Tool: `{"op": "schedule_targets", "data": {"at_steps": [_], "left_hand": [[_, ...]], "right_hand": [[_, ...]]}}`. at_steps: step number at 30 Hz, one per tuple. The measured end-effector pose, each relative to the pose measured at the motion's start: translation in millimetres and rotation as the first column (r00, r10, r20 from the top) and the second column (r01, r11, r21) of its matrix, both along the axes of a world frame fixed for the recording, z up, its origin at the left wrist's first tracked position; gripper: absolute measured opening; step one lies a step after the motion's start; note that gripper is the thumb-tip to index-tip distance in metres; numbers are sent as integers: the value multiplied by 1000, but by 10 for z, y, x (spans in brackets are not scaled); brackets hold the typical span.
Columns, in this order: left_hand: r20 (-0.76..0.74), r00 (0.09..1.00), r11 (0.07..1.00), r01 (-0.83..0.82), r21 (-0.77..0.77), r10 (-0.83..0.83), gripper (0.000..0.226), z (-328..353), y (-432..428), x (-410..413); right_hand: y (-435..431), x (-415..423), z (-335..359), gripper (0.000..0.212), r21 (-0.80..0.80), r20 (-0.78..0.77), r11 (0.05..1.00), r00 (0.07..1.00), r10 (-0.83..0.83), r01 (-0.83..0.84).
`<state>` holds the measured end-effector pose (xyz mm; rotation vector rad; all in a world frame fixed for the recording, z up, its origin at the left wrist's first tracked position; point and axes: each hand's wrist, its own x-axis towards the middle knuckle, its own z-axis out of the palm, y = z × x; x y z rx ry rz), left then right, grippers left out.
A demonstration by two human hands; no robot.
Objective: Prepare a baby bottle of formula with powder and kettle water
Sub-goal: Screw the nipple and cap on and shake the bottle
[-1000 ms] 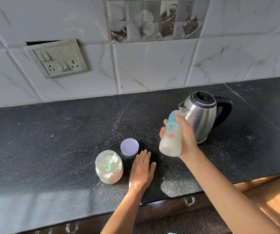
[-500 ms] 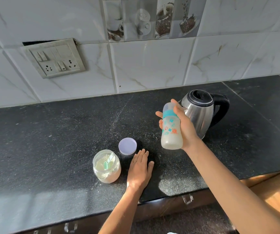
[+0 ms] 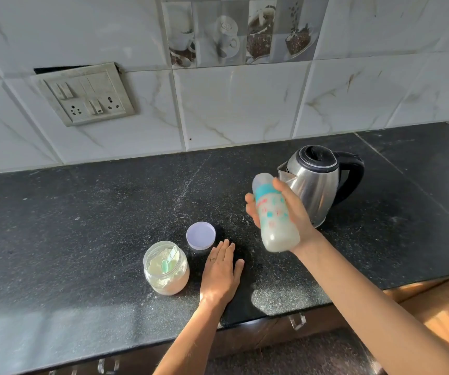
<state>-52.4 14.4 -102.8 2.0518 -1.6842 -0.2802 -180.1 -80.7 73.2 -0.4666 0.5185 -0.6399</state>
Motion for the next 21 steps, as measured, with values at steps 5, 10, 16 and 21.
{"op": "schedule_targets", "data": {"at_steps": [5, 10, 16, 21], "left_hand": [[-5, 1000, 1000, -4, 4, 4, 70, -8, -13, -1], [-8, 1000, 1000, -3, 5, 3, 72, 14, 1, -8], [-1, 1000, 1000, -7, 3, 7, 69, 13, -3, -9], [-3, 1000, 1000, -5, -7, 5, 67, 20, -5, -9]], "right_hand": [[-26, -30, 28, 53, 11, 125, 992, 984, -128, 127], [48, -60, -57, 34, -70, 258, 996, 963, 79, -63], [29, -43, -151, 40, 92, 184, 994, 980, -79, 63], [170, -22, -188, 47, -66, 165, 997, 985, 51, -40]]}}
